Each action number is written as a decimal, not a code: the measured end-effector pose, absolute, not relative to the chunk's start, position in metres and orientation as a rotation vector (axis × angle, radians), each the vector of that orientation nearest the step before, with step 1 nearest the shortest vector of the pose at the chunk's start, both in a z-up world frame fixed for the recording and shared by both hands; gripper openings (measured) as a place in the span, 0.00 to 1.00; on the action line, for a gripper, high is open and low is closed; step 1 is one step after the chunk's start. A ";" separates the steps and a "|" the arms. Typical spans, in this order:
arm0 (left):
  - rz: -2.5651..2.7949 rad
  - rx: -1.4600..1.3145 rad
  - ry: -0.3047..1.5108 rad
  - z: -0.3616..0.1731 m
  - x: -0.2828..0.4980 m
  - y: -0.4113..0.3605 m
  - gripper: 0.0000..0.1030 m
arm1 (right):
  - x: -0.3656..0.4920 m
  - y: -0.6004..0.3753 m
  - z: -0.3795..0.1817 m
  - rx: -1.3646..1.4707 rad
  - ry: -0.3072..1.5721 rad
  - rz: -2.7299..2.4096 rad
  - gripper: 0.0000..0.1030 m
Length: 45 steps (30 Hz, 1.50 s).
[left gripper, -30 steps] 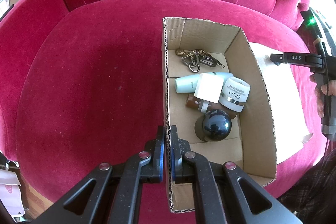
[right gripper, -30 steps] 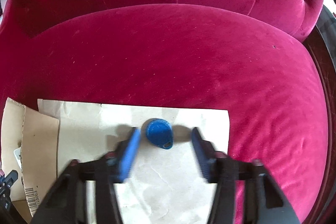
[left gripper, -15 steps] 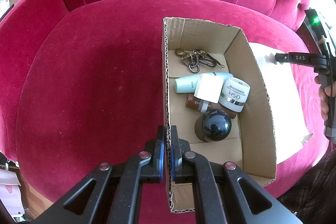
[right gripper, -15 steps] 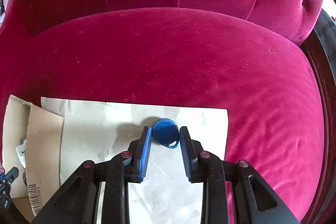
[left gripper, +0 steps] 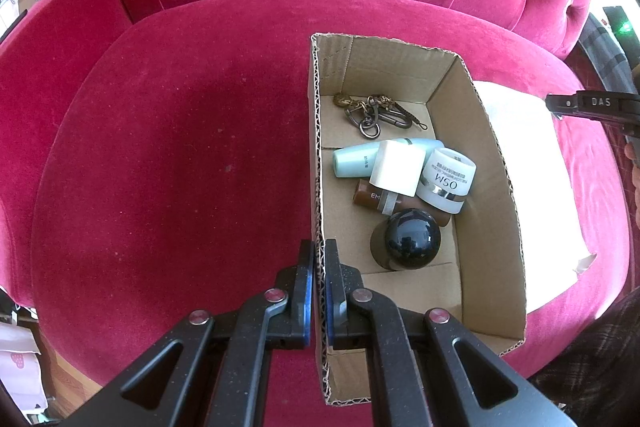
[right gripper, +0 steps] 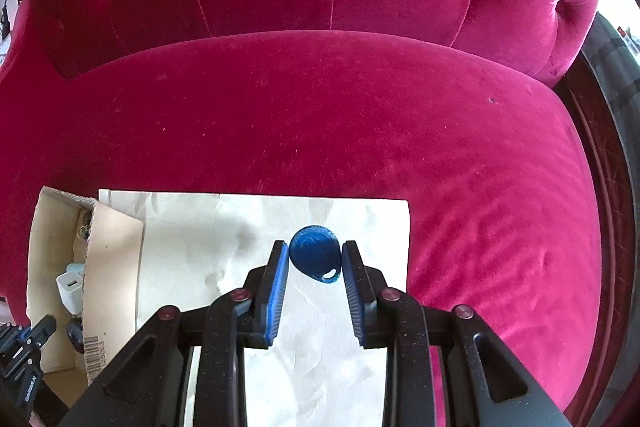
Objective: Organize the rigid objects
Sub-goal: 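Carry the blue fob with the right tool and release it into the box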
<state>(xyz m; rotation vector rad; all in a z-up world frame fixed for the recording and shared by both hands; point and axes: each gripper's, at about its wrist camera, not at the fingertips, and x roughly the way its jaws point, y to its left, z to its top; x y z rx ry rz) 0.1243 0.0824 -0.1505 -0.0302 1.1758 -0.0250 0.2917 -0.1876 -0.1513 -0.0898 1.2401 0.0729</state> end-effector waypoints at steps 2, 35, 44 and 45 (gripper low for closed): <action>-0.025 -0.030 1.175 -0.151 0.124 0.082 0.04 | 0.289 -0.187 -0.147 -0.095 1.243 0.074 0.28; -0.024 -0.021 1.176 -0.151 0.125 0.079 0.04 | 0.253 -0.110 -0.084 -0.168 1.135 0.331 0.28; -0.024 -0.022 1.175 -0.151 0.125 0.080 0.04 | 0.243 -0.077 -0.075 -0.196 1.113 0.426 0.28; -0.024 -0.022 1.175 -0.151 0.125 0.080 0.04 | 0.242 -0.073 -0.075 -0.199 1.112 0.437 0.28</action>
